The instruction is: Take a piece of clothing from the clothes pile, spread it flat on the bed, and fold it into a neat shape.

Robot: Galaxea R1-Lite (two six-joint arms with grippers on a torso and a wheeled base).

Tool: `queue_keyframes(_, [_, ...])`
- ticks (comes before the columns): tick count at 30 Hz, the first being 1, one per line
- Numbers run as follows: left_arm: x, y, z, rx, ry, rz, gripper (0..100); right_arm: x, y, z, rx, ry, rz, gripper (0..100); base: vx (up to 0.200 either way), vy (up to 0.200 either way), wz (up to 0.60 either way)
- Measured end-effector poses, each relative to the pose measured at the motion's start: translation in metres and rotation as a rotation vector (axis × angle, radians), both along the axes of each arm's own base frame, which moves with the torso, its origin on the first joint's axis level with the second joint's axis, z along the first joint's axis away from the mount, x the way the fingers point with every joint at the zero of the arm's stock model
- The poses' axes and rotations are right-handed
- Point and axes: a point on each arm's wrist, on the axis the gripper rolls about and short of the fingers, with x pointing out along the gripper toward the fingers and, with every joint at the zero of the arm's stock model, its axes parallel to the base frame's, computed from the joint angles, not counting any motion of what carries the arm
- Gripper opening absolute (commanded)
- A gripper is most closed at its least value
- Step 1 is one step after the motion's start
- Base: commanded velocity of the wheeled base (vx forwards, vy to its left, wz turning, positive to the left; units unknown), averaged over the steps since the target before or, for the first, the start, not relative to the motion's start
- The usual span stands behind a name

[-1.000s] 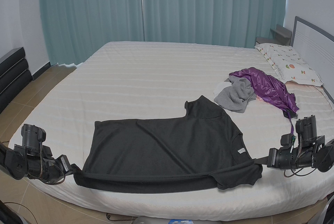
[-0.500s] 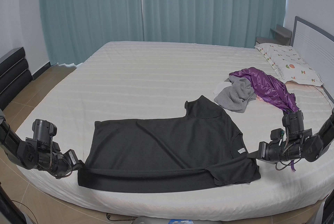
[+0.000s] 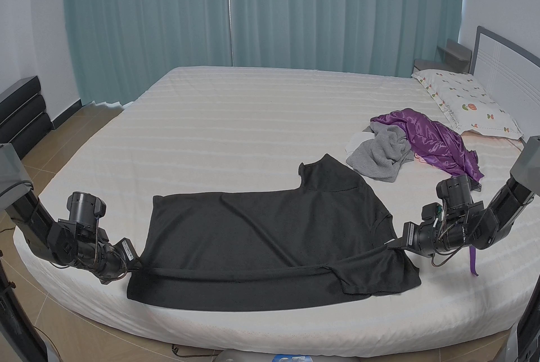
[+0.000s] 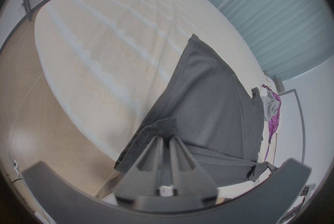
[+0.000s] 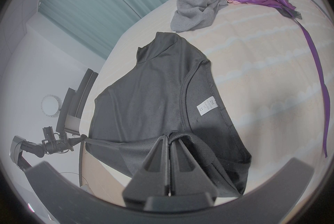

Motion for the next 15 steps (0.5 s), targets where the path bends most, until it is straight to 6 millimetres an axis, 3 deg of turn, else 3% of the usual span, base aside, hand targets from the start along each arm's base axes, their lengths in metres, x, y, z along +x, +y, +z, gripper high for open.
queue_keyframes(8, [0.006, 0.0, -0.009, -0.019, -0.001, 0.021, 100, 0.012, 0.001, -0.009, 0.016, 0.016, -0.01, 100, 0.0, 0.0, 0.0])
queue_keyframes(15, [0.004, 0.001, -0.006, -0.049, 0.0, 0.048, 100, 0.007, -0.002, -0.008, 0.054, 0.037, -0.027, 100, 0.0, 0.0, 0.0])
